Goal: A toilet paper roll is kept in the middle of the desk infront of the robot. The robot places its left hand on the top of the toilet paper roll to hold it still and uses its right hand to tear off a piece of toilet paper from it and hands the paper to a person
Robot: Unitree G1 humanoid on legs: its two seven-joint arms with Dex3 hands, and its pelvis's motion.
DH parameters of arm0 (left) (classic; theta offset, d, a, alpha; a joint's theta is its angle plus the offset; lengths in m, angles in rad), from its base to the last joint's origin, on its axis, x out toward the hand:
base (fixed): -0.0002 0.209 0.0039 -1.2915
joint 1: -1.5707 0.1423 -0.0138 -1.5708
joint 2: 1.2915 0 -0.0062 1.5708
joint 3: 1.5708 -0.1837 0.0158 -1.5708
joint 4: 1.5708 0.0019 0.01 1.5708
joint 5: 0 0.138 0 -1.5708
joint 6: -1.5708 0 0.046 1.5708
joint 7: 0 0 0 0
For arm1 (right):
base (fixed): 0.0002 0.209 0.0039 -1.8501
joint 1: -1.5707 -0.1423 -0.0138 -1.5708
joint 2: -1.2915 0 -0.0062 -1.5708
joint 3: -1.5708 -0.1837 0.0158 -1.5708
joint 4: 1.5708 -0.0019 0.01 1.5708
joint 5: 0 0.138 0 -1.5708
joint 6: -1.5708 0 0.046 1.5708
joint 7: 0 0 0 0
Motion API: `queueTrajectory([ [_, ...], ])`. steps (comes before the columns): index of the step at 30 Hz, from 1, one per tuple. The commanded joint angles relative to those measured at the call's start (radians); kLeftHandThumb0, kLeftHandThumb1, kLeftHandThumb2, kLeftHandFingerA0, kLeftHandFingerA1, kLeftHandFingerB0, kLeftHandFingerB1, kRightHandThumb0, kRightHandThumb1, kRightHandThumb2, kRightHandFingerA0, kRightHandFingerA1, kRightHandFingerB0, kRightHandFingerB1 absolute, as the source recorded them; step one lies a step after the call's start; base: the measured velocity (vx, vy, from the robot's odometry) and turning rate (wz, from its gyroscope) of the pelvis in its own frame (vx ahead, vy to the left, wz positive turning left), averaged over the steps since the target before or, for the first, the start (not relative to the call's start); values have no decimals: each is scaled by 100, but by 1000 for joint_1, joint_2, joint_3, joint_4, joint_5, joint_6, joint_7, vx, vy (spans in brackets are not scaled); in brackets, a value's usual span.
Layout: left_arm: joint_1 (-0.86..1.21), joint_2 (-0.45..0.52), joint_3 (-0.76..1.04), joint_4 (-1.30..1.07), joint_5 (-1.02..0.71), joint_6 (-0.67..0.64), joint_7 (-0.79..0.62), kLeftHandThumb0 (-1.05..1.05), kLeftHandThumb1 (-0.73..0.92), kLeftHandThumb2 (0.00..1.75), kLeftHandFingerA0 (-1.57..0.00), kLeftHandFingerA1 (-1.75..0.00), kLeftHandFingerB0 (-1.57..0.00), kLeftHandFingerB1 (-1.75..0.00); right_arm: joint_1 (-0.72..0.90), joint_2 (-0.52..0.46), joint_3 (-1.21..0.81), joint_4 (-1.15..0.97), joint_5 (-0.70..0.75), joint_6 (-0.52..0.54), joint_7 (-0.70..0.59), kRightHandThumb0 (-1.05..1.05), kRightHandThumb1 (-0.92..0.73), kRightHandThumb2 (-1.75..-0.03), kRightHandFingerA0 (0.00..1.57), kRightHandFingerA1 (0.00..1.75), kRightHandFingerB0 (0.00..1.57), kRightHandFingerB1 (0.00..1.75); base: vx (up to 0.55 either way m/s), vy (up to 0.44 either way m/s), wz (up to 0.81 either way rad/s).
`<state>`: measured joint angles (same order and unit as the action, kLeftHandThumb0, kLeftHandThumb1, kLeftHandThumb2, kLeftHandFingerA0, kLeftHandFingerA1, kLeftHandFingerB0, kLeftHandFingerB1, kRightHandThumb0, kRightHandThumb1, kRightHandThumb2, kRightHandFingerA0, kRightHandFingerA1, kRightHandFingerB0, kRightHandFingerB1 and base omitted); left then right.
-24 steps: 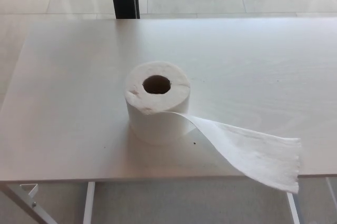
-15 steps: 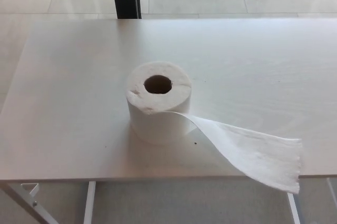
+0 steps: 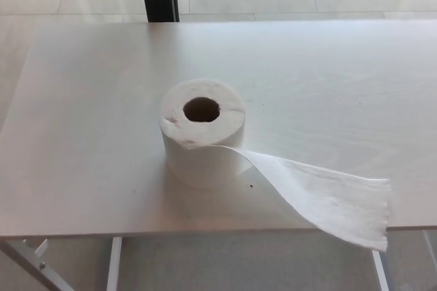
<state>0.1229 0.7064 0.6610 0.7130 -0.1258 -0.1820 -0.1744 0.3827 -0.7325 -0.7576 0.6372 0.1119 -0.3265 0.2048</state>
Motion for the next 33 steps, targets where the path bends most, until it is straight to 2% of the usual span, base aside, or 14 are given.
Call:
queueTrajectory([
  [1,-387,109,19,-676,-117,184,195,-57,78,64,-31,-54,-33,-39,-261,-32,84,-847,216,247,-114,-68,-68,-60,24,51,26,32,0,0,0],
  [8,-632,-44,-264,-824,52,243,167,-58,77,63,-30,-53,-35,-43,-438,110,407,-961,-31,230,-55,-65,-69,-60,20,47,23,33,0,0,0],
  [9,-655,-74,-303,-829,88,226,163,-63,59,100,-32,-61,-29,-55,-448,130,449,-973,-82,239,-46,-67,-69,-61,20,46,24,33,0,0,0],
  [10,-669,-94,-341,-855,127,251,157,-59,78,63,-32,-48,-38,-40,-460,150,491,-984,-114,255,-36,-67,-69,-59,19,47,25,33,0,0,0],
  [13,-704,-135,-462,-926,265,310,115,-51,79,63,-29,-54,-33,-42,-497,221,609,-987,-228,271,-13,-67,-66,-59,19,45,29,33,0,0,0],
  [14,-724,-153,-515,-925,326,271,92,-50,78,63,-32,-53,-35,-44,-506,246,661,-975,-284,267,2,-69,-50,-87,13,52,22,46,0,0,0],
  [15,-733,-164,-543,-921,364,258,84,-54,79,64,-32,-54,-35,-42,-508,266,684,-959,-287,260,6,-66,-62,-59,19,47,32,34,0,0,0],
  [19,-770,-205,-662,-914,481,258,44,-53,77,63,-34,-53,-39,-42,-510,316,770,-897,-360,248,13,-68,-48,-85,16,55,26,49,0,0,0],
  [22,-784,-225,-731,-902,531,260,21,-52,77,63,-37,-54,-42,-43,-509,341,815,-851,-409,207,-5,-57,-58,-56,30,57,38,41,0,0,0],
  [23,-790,-239,-755,-887,543,250,23,-55,59,101,-37,-62,-35,-56,-508,347,830,-836,-429,197,-15,-57,-58,-57,31,56,40,43,0,0,0],
  [24,-795,-250,-777,-878,559,251,25,-52,75,63,-40,-52,-43,-44,-505,352,844,-830,-434,209,-12,-57,-59,-57,28,55,40,42,0,0,0],
  [28,-800,-300,-858,-832,613,232,55,-53,77,63,-42,-55,-43,-46,-506,374,913,-799,-495,258,-22,-58,-45,-84,28,65,41,56,0,0,0],
  [29,-802,-319,-880,-816,623,231,66,-52,77,62,-43,-54,-45,-46,-502,375,927,-792,-507,267,-22,-52,-59,-57,30,63,49,45,0,0,0],
  [33,-816,-341,-939,-780,668,223,82,-52,77,63,-45,-53,-45,-44,-491,367,950,-768,-516,272,-18,-50,-59,-57,33,59,52,46,0,0,0],
])
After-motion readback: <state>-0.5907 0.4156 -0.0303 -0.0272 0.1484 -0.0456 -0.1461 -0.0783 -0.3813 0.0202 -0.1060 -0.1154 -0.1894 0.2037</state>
